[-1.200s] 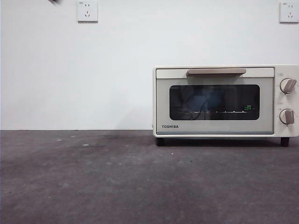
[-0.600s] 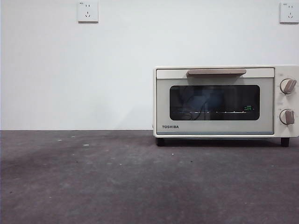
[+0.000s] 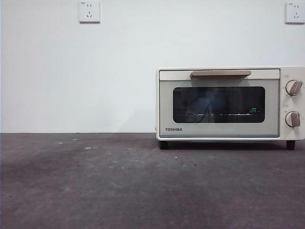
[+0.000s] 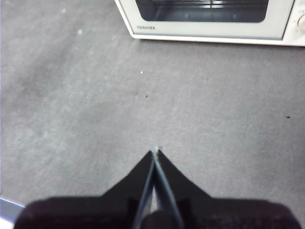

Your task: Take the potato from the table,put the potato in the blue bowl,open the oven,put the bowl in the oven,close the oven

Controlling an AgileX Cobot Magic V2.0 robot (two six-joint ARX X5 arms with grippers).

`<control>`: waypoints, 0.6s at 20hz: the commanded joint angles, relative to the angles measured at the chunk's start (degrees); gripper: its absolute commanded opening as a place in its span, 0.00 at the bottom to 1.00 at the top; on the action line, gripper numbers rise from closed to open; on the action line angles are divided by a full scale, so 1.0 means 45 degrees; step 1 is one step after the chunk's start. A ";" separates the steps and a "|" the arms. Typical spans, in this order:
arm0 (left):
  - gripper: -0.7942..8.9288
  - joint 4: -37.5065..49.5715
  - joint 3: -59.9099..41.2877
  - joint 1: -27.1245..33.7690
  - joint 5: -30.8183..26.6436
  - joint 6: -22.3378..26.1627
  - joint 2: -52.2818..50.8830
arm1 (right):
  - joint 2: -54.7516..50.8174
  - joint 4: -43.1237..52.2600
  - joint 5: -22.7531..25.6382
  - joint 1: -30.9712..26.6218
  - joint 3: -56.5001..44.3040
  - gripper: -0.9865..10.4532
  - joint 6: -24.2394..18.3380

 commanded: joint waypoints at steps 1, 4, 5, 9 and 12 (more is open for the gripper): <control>0.08 0.0131 -0.0019 0.0010 -0.0034 0.0141 0.0466 | 0.0097 0.0078 0.0010 0.0000 -0.0102 0.09 -0.0102; 0.08 0.0228 -0.0019 0.0010 -0.0034 0.0141 0.1243 | 0.0301 0.0092 0.0010 0.0000 -0.0102 0.09 -0.0102; 0.08 0.0340 -0.0019 0.0010 -0.0034 0.0141 0.1535 | 0.0423 0.0078 0.0010 0.0000 -0.0102 0.09 -0.0102; 0.08 0.1127 -0.0024 0.0170 0.0019 0.0141 0.1802 | 0.0821 0.0087 0.0010 0.0000 -0.0102 0.09 -0.0102; 0.08 0.2089 -0.0121 0.1069 -0.0005 0.0641 0.1297 | 0.1268 0.0083 0.0010 0.0000 -0.0102 0.09 -0.0102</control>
